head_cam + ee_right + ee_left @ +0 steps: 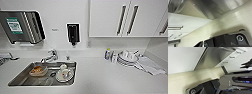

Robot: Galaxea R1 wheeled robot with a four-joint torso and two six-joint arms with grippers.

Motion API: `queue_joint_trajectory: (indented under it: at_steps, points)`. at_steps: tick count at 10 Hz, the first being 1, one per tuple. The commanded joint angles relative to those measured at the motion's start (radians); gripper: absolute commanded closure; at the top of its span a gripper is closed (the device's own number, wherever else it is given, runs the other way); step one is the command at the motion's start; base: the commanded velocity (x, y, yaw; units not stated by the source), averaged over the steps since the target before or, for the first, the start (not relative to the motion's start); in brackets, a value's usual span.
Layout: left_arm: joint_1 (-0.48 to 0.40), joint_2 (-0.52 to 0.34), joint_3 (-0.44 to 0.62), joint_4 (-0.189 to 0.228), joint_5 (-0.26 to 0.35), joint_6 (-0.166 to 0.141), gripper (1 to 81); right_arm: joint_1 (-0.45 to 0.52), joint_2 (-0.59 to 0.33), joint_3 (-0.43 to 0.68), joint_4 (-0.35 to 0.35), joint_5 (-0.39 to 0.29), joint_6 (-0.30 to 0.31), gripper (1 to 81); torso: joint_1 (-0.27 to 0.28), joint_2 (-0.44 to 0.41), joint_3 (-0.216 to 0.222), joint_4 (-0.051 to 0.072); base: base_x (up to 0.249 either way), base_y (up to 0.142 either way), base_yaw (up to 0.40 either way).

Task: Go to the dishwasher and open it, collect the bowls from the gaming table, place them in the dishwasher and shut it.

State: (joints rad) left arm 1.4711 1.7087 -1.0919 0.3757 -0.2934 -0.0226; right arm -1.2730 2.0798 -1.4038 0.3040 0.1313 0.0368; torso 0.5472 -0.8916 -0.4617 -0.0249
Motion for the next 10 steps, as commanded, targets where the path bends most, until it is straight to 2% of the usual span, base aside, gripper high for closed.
queue_joint_trajectory:
  at_steps: [1,2,3,4,6,8,9,10]
  points:
    - [-0.089,-0.079,0.013,0.014,-0.020,-0.009,1.0,0.100,-0.088,0.098,0.007,-0.045,0.011,1.0,0.063,-0.097,0.002,0.000,0.000,0.000,0.000]
    - [-0.116,-0.079,0.008,0.020,-0.009,-0.038,1.0,0.102,-0.087,0.103,0.006,-0.045,0.009,1.0,0.203,-0.315,-0.011,0.000,0.000,0.000,0.000]
    - [-0.143,-0.087,0.004,0.023,-0.004,-0.057,1.0,0.100,-0.083,0.097,0.004,-0.045,0.009,1.0,0.279,-0.432,-0.015,0.000,0.000,0.000,0.000]
    - [-0.188,-0.110,0.003,0.025,0.016,-0.089,1.0,0.100,-0.080,0.091,0.003,-0.045,0.009,1.0,0.113,-0.176,-0.023,0.000,0.000,0.000,0.000]
    - [-0.289,-0.139,0.013,0.025,0.066,-0.140,1.0,0.102,-0.080,0.091,0.001,-0.045,0.009,1.0,0.170,-0.265,-0.026,0.000,0.000,0.000,0.000]
    - [-0.373,-0.165,0.115,0.028,0.152,-0.149,1.0,0.117,-0.087,0.088,0.007,-0.044,0.029,1.0,0.219,-0.342,-0.027,0.000,0.000,0.000,0.000]
    - [-0.395,-0.171,0.179,0.058,0.207,-0.148,1.0,0.128,-0.090,0.088,0.007,-0.044,0.051,1.0,0.240,-0.376,-0.027,0.000,0.000,0.000,0.000]
    - [-0.400,-0.167,0.201,0.074,0.217,-0.149,1.0,0.138,-0.091,0.091,0.009,-0.045,0.057,1.0,0.264,-0.414,-0.027,0.000,0.000,0.000,0.000]
